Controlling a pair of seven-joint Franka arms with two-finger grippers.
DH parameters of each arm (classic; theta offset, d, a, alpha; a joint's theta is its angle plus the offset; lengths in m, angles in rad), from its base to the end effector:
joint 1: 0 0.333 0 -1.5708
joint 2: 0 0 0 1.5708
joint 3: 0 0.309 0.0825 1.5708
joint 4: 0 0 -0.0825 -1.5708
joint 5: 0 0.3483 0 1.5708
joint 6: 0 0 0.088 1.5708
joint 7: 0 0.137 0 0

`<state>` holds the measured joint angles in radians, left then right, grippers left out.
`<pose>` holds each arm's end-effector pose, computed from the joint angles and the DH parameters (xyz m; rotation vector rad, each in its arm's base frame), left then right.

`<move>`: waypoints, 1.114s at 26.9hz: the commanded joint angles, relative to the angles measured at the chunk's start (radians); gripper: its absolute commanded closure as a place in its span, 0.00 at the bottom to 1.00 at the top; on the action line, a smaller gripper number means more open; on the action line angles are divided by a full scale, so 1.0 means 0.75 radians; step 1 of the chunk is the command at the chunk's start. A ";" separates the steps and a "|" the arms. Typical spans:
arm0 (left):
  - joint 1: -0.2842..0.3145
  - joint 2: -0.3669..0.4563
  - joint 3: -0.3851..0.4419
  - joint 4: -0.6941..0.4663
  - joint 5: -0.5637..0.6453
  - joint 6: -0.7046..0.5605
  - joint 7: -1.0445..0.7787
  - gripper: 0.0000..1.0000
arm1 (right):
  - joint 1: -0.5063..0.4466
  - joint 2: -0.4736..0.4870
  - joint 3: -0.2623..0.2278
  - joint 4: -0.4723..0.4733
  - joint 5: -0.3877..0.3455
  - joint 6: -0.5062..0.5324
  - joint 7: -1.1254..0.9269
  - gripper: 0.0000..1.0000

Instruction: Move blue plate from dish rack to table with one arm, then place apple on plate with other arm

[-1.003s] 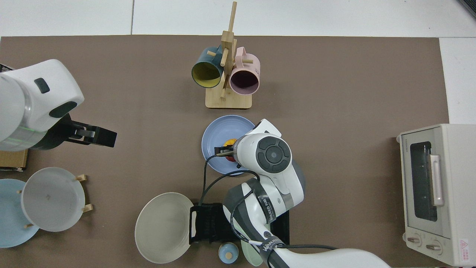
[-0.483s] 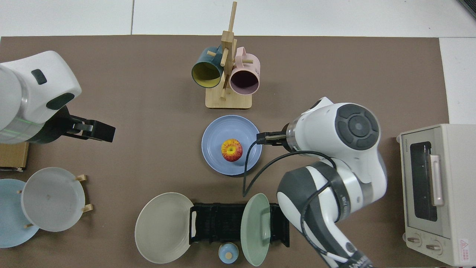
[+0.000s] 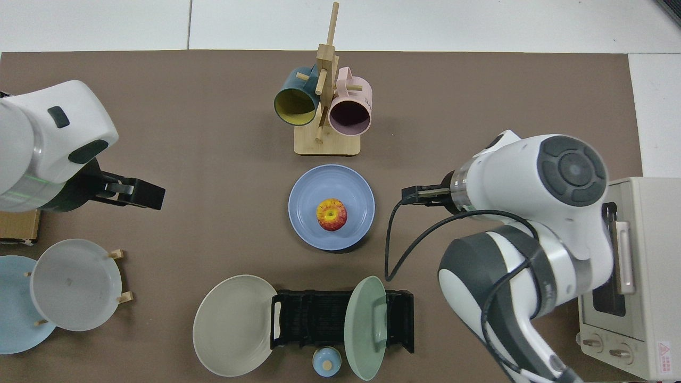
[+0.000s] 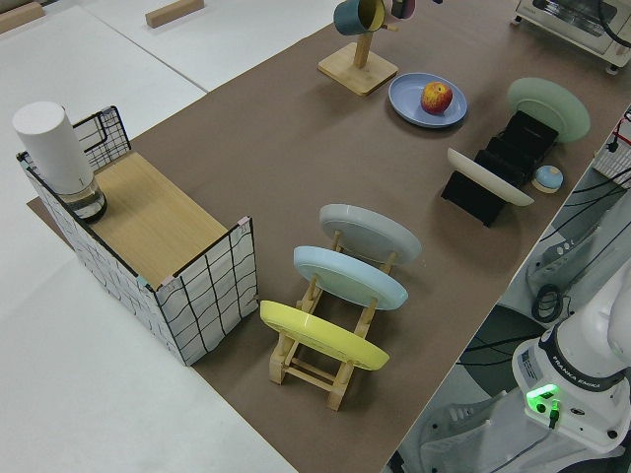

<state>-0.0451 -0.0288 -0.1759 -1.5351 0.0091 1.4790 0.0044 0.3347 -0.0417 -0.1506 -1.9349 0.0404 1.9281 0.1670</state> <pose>0.4880 -0.1097 0.6095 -3.1046 0.3500 0.0407 0.5095 0.0980 0.4791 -3.0917 -0.0056 -0.0404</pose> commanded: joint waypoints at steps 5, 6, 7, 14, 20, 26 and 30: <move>-0.001 -0.037 0.005 -0.044 0.004 0.010 -0.010 0.00 | -0.215 -0.040 0.017 0.048 -0.080 -0.073 -0.267 0.00; -0.001 -0.037 0.005 -0.044 0.004 0.010 -0.010 0.00 | -0.223 -0.042 0.019 0.058 -0.109 -0.073 -0.274 0.00; -0.001 -0.037 0.008 -0.042 0.004 0.010 -0.010 0.00 | -0.229 -0.040 0.019 0.072 -0.137 -0.073 -0.274 0.00; -0.001 -0.035 0.005 -0.031 0.008 0.010 -0.008 0.00 | -0.268 -0.032 0.023 0.140 -0.183 -0.114 -0.302 0.00; -0.001 -0.037 0.008 -0.029 0.021 0.004 -0.026 0.00 | -0.268 -0.020 0.023 0.191 -0.158 -0.180 -0.350 0.00; -0.001 -0.037 0.005 -0.029 0.021 0.006 -0.100 0.00 | -0.268 -0.036 0.015 0.193 -0.134 -0.227 -0.307 0.00; -0.001 -0.037 0.008 -0.029 0.021 0.004 -0.104 0.00 | -0.266 -0.067 0.017 0.193 -0.097 -0.290 -0.264 0.00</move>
<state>-0.0448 -0.0373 -0.1739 -1.5374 0.0091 1.4795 -0.0519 0.1506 -0.0715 -0.1498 -1.8046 -0.0628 1.7703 -0.0541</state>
